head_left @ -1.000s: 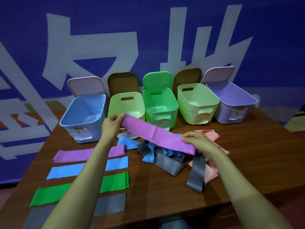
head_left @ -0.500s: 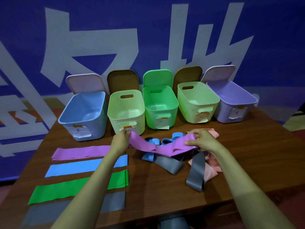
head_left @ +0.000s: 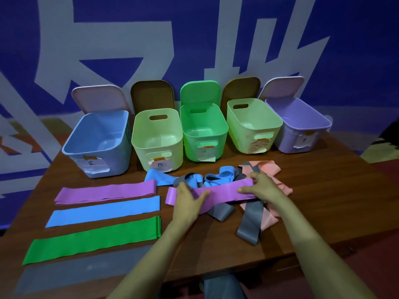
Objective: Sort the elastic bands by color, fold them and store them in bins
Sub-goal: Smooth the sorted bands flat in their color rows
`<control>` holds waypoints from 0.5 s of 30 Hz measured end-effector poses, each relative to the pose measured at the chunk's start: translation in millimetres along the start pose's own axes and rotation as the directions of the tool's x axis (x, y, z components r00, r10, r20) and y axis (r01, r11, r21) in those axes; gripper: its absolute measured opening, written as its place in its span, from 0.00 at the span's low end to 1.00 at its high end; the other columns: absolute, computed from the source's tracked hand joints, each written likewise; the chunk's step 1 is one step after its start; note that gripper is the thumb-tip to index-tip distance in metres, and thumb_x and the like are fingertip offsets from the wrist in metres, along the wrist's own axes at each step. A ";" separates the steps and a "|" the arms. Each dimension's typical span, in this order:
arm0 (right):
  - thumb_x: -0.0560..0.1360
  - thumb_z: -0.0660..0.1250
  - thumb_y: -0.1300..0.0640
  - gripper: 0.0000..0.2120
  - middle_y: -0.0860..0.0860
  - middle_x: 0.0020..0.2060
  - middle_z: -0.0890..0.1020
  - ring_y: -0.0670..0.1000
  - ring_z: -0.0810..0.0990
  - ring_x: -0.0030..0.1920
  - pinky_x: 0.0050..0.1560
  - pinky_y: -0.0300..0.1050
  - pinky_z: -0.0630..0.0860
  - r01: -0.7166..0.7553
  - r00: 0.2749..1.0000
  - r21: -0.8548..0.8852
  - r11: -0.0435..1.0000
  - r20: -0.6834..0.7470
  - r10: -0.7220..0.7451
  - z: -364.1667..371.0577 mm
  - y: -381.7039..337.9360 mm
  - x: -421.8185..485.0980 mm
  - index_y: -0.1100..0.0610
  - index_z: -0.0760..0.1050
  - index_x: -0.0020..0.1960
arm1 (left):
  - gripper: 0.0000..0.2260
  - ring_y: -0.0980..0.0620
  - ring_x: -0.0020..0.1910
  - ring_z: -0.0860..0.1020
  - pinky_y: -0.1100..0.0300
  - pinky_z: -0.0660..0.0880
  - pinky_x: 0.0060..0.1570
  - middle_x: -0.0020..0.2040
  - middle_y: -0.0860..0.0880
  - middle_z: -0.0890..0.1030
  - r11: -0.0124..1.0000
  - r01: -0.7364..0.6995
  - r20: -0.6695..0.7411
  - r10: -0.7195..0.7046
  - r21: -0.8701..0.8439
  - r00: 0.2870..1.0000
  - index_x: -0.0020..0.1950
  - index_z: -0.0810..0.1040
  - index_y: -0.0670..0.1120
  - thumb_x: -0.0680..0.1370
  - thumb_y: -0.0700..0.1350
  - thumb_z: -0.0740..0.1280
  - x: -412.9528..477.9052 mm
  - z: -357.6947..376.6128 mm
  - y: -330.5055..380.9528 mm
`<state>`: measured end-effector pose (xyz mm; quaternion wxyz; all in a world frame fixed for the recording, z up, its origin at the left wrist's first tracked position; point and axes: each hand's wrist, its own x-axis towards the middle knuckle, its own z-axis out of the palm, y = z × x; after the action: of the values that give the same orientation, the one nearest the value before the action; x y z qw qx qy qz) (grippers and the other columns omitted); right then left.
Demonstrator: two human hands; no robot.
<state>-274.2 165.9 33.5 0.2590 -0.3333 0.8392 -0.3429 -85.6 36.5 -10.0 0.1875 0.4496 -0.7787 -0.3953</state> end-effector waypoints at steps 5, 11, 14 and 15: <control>0.65 0.77 0.54 0.15 0.52 0.36 0.76 0.50 0.74 0.37 0.37 0.44 0.68 -0.018 0.999 -0.012 1.000 0.029 0.018 2.5 2.0 -0.8 0.59 0.73 0.41 | 0.14 0.52 0.40 0.74 0.56 0.74 0.41 0.43 0.50 0.74 0.999 0.009 0.046 -0.008 -0.036 0.999 0.51 0.69 0.47 0.72 0.43 0.73 -3.2 -13.9 -12.5; 0.63 0.79 0.51 0.28 0.48 0.56 0.73 0.48 0.72 0.56 0.55 0.43 0.71 0.169 0.982 -0.209 0.963 0.116 -0.148 4.3 -30.5 -10.8 0.52 0.71 0.58 | 0.13 0.53 0.38 0.74 0.63 0.72 0.38 0.39 0.52 0.75 0.988 -0.101 0.013 0.103 -0.116 0.995 0.51 0.74 0.46 0.71 0.34 0.70 -9.3 -63.0 21.7; 0.64 0.77 0.49 0.35 0.41 0.64 0.68 0.42 0.66 0.65 0.62 0.37 0.65 0.434 0.889 -0.010 0.901 0.169 -0.426 7.1 -73.7 -26.9 0.41 0.65 0.67 | 0.14 0.54 0.39 0.75 0.65 0.72 0.41 0.40 0.50 0.78 0.955 -0.213 0.082 0.233 -0.207 0.969 0.48 0.75 0.48 0.70 0.31 0.70 -12.9 -96.6 58.5; 0.65 0.77 0.48 0.34 0.39 0.65 0.68 0.40 0.66 0.66 0.62 0.36 0.64 0.482 0.858 0.057 0.875 0.175 -0.484 10.3 -88.4 -29.2 0.38 0.65 0.66 | 0.15 0.54 0.39 0.76 0.65 0.73 0.41 0.41 0.48 0.79 0.935 -0.232 0.120 0.272 -0.269 0.955 0.48 0.75 0.48 0.70 0.30 0.70 -14.2 -107.3 69.8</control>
<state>-214.8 135.4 99.1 0.2428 -0.5615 0.6996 -0.3693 -47.2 20.3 111.8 0.2312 0.2862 -0.7856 -0.4974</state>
